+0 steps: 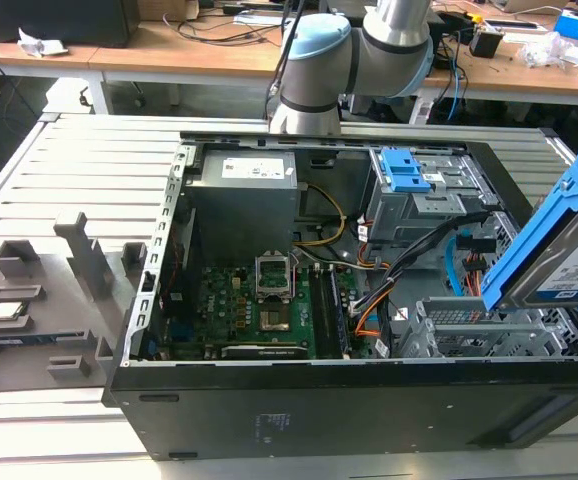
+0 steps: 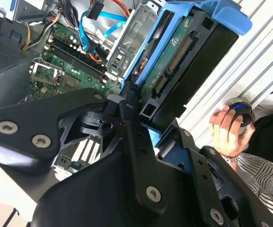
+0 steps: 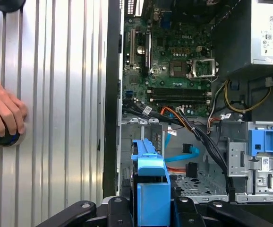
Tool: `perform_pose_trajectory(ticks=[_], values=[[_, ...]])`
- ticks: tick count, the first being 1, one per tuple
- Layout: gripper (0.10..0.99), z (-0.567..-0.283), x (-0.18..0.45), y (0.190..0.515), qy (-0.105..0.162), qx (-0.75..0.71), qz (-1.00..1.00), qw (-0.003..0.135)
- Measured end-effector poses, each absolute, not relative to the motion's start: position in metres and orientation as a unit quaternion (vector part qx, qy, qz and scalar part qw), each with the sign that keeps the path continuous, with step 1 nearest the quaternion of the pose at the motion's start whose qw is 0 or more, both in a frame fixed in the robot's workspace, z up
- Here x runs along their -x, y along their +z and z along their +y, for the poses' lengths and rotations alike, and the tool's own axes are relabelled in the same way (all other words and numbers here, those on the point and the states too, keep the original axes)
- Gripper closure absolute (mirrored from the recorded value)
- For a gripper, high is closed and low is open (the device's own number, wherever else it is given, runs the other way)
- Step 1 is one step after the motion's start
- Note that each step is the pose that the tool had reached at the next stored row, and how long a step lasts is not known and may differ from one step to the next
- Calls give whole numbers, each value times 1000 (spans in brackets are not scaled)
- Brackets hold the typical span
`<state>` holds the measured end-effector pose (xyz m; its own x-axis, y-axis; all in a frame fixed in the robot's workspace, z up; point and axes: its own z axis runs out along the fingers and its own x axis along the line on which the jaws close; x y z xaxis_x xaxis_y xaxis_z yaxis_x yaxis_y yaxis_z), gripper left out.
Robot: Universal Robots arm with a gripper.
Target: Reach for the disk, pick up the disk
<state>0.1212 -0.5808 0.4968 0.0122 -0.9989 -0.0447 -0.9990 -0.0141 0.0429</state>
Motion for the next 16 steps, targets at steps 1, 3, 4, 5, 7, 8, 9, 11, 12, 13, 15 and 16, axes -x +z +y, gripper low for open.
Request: perform_pose_trajectory(ticks=[1,3,4,5,7,8,9,11,12,13,15,16], values=[[722,-581,-121,496,31,711,702,0],[722,-581,-121,492,31,711,702,0],[722,-581,-120,490,31,711,702,0],[722,-581,-120,489,31,711,702,0],[722,-581,-115,487,31,711,702,0],[722,-581,-110,486,31,711,702,0],[722,-581,-109,484,31,711,703,0],[722,-580,-108,480,31,710,704,0],[722,-580,-108,478,31,709,704,0],[722,-579,-107,475,31,708,706,0],[722,-576,-104,469,30,705,709,0],[722,-576,-103,468,30,704,710,0]])
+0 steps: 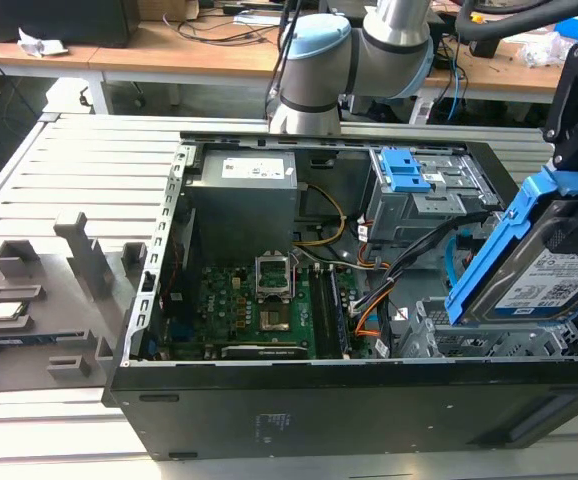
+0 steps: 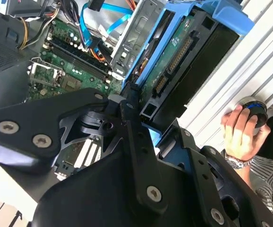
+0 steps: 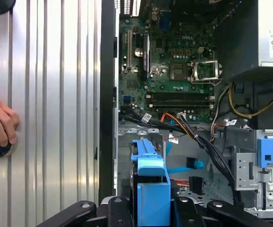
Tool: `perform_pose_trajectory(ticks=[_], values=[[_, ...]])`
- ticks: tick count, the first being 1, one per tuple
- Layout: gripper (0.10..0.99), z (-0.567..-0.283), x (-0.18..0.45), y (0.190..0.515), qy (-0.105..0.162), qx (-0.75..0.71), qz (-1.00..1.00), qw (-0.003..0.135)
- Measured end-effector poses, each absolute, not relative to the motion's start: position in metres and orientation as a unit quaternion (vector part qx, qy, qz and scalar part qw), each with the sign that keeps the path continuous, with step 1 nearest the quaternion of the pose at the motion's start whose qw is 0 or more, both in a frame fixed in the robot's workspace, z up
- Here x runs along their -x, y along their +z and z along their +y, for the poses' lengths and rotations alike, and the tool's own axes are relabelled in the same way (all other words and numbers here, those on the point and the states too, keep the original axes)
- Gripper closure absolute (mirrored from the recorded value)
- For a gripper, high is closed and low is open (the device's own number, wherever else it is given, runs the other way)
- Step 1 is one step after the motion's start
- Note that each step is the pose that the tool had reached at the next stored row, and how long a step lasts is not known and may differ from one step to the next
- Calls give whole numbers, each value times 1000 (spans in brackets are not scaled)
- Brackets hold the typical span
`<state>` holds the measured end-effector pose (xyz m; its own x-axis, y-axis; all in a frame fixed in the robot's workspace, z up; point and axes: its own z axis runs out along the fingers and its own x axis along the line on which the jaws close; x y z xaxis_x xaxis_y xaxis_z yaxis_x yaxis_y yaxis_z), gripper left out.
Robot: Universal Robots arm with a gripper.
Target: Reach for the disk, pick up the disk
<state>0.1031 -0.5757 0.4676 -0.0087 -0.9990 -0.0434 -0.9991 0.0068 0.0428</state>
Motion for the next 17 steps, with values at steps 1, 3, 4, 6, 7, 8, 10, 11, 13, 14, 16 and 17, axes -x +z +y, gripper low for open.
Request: perform_pose_trajectory(ticks=[1,3,4,6,7,8,10,11,13,14,16,17], values=[[722,-575,-101,465,31,703,711,0],[722,-573,-98,462,30,700,713,0],[722,-572,-96,461,31,699,715,1],[722,-571,-95,459,31,697,717,1],[722,-570,-95,458,31,695,719,1],[722,-569,-95,458,32,691,722,2],[722,-569,-95,455,34,683,729,4],[722,-567,-95,454,34,682,730,4],[722,-563,-95,452,34,682,731,4],[722,-561,-96,452,34,682,731,4],[722,-555,-98,450,34,682,731,4],[722,-555,-98,450,34,682,731,3]])
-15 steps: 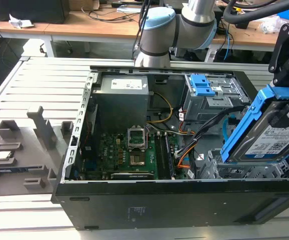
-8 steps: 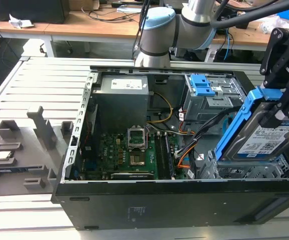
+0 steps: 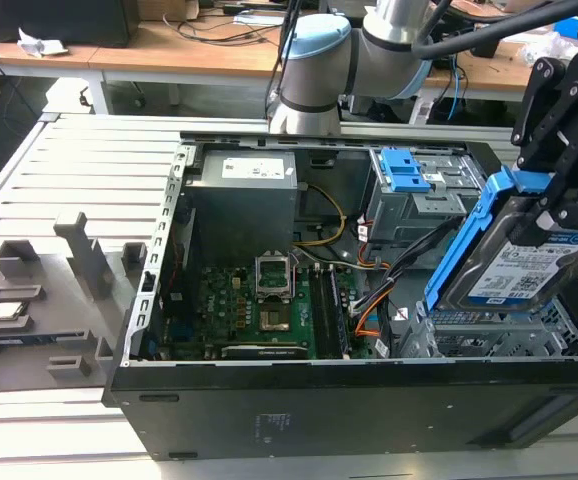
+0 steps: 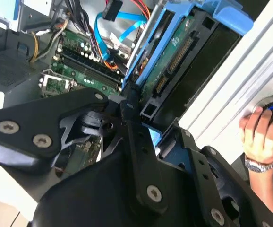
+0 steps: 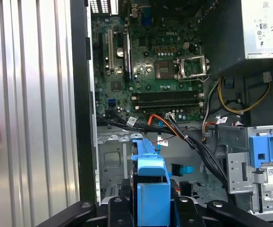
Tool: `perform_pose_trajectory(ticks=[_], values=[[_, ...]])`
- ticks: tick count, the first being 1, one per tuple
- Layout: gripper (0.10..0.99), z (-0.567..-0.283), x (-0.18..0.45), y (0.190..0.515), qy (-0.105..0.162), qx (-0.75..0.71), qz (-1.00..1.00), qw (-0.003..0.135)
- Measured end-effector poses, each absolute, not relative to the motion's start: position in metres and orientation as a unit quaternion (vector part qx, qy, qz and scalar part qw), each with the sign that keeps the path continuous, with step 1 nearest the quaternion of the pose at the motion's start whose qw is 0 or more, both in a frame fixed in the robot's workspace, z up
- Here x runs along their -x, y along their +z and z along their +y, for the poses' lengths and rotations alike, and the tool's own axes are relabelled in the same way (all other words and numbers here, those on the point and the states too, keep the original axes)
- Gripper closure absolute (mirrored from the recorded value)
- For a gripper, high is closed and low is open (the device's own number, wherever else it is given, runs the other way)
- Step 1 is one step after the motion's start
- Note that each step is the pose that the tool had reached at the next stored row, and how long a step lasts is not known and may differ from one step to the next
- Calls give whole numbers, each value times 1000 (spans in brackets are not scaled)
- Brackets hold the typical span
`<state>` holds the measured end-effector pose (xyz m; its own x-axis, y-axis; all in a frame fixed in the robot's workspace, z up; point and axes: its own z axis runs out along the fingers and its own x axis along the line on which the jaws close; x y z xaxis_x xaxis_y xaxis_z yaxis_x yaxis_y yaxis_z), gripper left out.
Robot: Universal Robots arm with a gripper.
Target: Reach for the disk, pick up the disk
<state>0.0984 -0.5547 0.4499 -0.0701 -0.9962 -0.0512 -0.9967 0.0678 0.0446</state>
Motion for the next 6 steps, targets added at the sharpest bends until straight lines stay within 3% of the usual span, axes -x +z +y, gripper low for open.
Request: perform_pose_trajectory(ticks=[6], values=[[722,-555,-98,450,34,682,731,3]])
